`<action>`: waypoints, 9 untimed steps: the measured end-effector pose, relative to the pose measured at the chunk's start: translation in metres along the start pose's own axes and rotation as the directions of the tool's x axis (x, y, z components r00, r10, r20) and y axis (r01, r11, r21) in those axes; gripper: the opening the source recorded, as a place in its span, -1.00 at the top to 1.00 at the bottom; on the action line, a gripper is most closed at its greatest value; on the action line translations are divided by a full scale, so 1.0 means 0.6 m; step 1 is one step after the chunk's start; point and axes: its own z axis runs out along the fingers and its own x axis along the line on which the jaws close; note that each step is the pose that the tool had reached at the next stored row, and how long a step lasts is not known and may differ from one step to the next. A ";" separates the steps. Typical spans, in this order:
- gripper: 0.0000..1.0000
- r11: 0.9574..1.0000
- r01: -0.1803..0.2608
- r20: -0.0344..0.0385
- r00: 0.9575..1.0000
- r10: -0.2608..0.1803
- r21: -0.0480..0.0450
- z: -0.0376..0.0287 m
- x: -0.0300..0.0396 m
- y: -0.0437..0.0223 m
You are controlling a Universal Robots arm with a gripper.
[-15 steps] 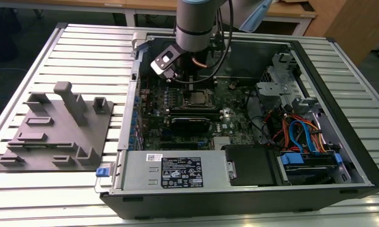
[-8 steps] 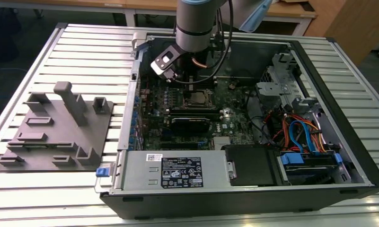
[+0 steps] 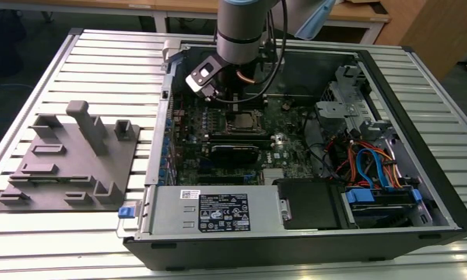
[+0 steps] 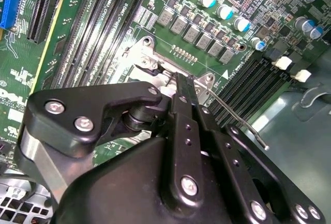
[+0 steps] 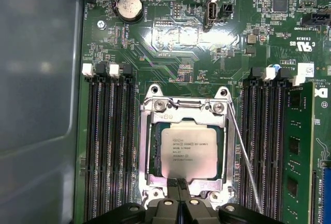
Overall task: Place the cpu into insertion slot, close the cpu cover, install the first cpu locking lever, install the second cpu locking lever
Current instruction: 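Close the cpu cover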
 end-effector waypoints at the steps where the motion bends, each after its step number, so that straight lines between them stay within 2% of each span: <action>1: 0.80 1.000 0.000 0.000 1.000 0.000 0.000 -0.001 0.000 0.000; 6: 0.80 1.000 0.000 0.000 1.000 0.000 0.000 -0.005 0.000 0.000; 9: 0.80 1.000 0.000 0.001 1.000 0.000 0.000 -0.005 0.000 0.006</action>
